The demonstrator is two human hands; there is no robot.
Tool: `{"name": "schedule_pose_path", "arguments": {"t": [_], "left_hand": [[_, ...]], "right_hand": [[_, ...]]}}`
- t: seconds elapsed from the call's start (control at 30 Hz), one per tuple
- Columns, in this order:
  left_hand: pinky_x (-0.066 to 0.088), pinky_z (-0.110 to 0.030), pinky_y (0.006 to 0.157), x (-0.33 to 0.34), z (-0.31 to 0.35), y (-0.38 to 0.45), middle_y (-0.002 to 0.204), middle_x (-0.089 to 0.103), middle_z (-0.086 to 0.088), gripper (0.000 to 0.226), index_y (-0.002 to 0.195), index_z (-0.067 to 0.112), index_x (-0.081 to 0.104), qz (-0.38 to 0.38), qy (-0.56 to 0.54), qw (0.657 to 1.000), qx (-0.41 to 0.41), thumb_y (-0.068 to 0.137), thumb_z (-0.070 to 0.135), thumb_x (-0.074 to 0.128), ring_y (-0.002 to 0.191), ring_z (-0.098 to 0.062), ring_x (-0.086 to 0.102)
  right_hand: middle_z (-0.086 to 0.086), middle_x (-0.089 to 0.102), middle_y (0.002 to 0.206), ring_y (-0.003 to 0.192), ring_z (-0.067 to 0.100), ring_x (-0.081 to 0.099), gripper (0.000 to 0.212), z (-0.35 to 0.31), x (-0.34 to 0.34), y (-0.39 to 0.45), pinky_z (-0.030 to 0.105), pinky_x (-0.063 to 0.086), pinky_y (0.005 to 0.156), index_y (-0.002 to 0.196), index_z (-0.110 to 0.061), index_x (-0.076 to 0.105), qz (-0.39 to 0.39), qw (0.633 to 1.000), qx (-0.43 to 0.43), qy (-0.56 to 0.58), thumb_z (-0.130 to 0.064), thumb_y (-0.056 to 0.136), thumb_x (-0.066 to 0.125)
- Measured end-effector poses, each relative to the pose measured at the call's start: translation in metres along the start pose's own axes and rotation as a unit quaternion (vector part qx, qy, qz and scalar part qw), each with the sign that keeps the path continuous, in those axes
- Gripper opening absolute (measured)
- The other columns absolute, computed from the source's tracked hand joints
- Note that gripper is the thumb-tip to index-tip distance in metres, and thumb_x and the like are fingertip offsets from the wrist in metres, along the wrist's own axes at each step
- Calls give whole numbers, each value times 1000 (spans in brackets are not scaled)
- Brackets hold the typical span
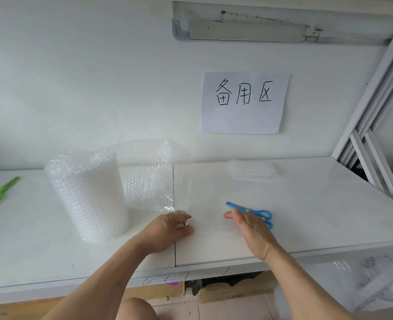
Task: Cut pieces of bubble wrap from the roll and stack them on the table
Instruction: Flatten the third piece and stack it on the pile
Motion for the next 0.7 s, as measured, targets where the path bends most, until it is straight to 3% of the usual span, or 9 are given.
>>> {"name": "schedule_pose_path", "arguments": {"t": [0.07,0.13,0.2,0.27,0.37,0.43,0.47,0.6,0.7], "left_hand": [[42,-25,94,-2,2,-4,93,64,6,7,92,13,71,-1,-84,996,-13,90,20,70,91,-7,60],[46,-21,93,-2,4,-7,94,70,1,8,96,6,70,8,-116,993,-23,92,13,68,93,-7,64],[47,-22,94,-1,5,-9,98,73,-5,8,95,7,68,21,-110,993,-29,92,14,67,97,-11,66],[46,-25,96,-2,6,-9,104,73,-6,10,93,8,66,35,-99,994,-28,93,18,66,103,-16,66],[46,-33,98,-1,6,-9,103,74,-2,11,89,18,66,53,-87,994,-33,92,28,67,105,-20,66],[47,-36,98,0,9,-10,100,74,2,11,81,32,66,57,-79,995,-33,84,42,68,103,-19,67],[48,-36,97,0,9,-10,99,75,4,13,79,35,66,58,-75,995,-32,80,48,67,102,-18,67],[47,-32,96,3,11,-8,95,75,5,29,87,19,71,69,-83,993,-46,82,47,69,98,-10,67],[45,-28,91,5,9,-6,92,75,6,26,87,15,72,83,-86,991,-67,87,41,70,89,-4,65]], "right_hand": [[-25,61,119,116,-10,49,87,3,-1,2,4,33,87,119,-28,67,-13,1000,14,21,-82,72,19],[-27,60,120,116,-15,47,87,5,-1,1,5,33,87,120,-30,67,-33,999,13,31,-85,71,20],[-28,59,121,117,-17,46,87,4,-2,-2,5,32,90,119,-34,65,-53,998,-7,22,-91,68,23],[-33,56,119,114,-22,44,74,3,-3,-6,0,30,91,114,-44,60,-74,996,-29,-28,-93,65,32],[-29,60,109,108,-16,51,32,10,0,-3,-2,32,85,107,-38,63,-40,995,-20,-90,-58,83,62],[-25,63,101,103,-9,56,7,16,4,4,1,35,82,97,-34,67,-10,993,-33,-113,-37,91,63],[-25,64,99,102,-7,58,6,18,6,6,5,38,83,91,-35,67,-7,992,-40,-117,-33,93,62],[-18,69,94,97,2,62,18,22,9,11,19,47,85,80,-33,65,17,991,-25,-132,-42,93,55],[-11,71,88,90,6,65,56,23,10,11,33,51,84,81,-22,69,42,991,-8,-125,-68,85,37]]}}
Point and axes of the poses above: each hand's wrist, its own y-axis towards the middle knuckle, its own x-axis out of the palm, z = x × y, the point moved 1 cm from there along y, towards the middle knuckle
